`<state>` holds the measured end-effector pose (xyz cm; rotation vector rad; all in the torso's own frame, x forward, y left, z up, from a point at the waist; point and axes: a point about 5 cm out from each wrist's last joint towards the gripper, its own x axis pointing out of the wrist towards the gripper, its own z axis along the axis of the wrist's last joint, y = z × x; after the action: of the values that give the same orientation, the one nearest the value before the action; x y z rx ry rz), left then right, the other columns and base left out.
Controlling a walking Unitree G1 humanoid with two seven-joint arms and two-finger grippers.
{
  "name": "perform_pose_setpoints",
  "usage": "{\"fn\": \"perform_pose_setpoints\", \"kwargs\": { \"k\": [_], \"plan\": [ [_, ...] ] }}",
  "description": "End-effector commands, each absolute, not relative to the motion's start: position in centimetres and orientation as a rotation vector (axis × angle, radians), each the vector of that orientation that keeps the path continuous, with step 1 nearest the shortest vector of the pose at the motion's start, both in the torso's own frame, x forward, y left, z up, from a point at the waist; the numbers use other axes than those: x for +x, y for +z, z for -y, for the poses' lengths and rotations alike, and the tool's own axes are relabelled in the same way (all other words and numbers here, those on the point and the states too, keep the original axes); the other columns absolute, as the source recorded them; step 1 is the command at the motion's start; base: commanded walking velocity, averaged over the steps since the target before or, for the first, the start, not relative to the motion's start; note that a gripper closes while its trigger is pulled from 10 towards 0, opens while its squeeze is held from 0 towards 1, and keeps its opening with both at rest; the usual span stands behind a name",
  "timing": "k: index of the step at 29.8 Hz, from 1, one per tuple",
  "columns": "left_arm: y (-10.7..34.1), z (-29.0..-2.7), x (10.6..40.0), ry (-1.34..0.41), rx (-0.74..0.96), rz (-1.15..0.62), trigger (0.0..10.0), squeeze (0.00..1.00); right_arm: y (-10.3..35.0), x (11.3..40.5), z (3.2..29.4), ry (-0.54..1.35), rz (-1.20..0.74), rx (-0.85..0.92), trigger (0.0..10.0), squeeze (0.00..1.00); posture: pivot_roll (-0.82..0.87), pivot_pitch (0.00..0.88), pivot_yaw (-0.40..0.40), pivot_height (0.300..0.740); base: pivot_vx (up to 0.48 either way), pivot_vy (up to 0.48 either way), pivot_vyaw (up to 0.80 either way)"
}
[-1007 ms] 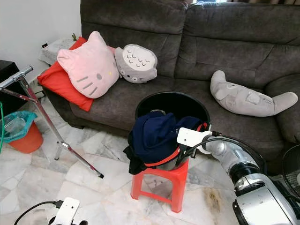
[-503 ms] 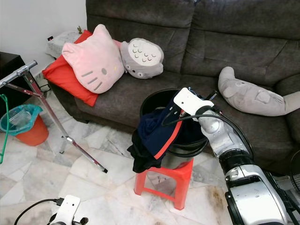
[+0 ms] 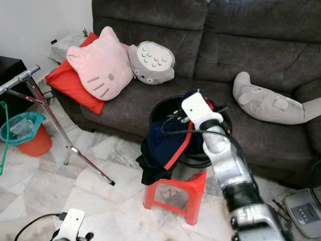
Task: Hang hanger
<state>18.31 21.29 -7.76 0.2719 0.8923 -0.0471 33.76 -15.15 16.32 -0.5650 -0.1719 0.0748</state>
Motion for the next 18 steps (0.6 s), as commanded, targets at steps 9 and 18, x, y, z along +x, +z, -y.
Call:
{"fn": "perform_pose_setpoints", "kwargs": {
  "k": [9, 18],
  "plan": [
    [-7.8, -21.9, 17.8, -0.011, 0.252, -0.892, 10.0, 0.0, 18.8, 30.3, 12.9, -0.045, 0.288, -0.372, 10.0, 0.0, 0.01, 0.0, 0.022, 0.74, 0.0, 0.0, 0.0],
    [-7.9, -22.0, 17.5, 0.006, 0.248, -0.891, 10.0, 0.0, 18.8, 30.4, 11.8, -0.033, 0.28, -0.346, 10.0, 0.0, 0.03, 0.0, 0.014, 0.74, 0.0, 0.0, 0.0]
  ]
}}
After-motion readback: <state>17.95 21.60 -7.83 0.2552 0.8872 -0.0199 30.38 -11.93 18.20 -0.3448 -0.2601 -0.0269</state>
